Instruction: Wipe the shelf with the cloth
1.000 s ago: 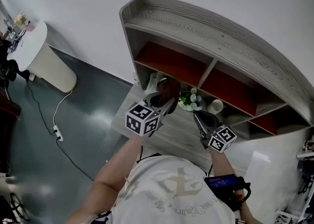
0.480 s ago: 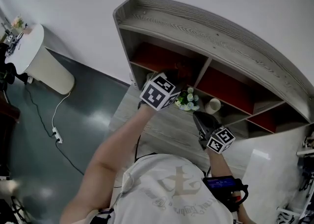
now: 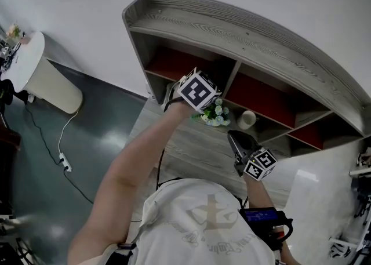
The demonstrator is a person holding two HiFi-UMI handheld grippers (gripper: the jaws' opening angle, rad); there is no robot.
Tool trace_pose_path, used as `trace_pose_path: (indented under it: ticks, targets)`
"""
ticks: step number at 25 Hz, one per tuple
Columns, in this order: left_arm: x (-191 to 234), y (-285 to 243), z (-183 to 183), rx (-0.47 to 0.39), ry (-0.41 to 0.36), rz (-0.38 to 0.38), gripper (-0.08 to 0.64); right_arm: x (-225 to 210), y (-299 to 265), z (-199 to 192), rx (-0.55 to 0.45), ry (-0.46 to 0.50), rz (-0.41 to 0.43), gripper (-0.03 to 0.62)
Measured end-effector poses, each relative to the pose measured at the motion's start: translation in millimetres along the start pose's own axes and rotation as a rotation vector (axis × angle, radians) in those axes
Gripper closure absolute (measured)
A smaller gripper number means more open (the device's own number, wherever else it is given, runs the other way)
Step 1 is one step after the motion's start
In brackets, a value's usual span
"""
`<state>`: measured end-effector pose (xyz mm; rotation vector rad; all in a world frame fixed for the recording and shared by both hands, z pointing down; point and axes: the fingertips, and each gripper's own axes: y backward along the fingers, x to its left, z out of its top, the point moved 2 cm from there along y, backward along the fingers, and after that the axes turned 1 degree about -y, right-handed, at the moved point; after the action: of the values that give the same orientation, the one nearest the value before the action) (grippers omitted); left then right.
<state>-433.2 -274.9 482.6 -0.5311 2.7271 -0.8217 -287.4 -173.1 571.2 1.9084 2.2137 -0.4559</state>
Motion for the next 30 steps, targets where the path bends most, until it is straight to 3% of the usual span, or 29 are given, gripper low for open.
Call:
trace_pose_path:
  ticks: [8, 17, 26, 30]
  targets:
    - [-1, -11, -5, 0.079, -0.018, -0.014, 0.466, -1, 2, 0, 0.000, -0.005, -0.010, 0.588]
    - [29, -2, -21, 0.126, 0.022, 0.115, 0.468, -2, -2, -5, 0.015, -0.009, -0.010, 0.588]
    - [84, 20, -49, 0.130, 0.132, 0.215, 0.468, -3, -10, -10, 0.028, -0.013, 0.004, 0.588]
    - [123, 47, -68, 0.174, 0.181, 0.347, 0.468, -1, -14, -10, 0.032, -0.017, 0.010, 0.588]
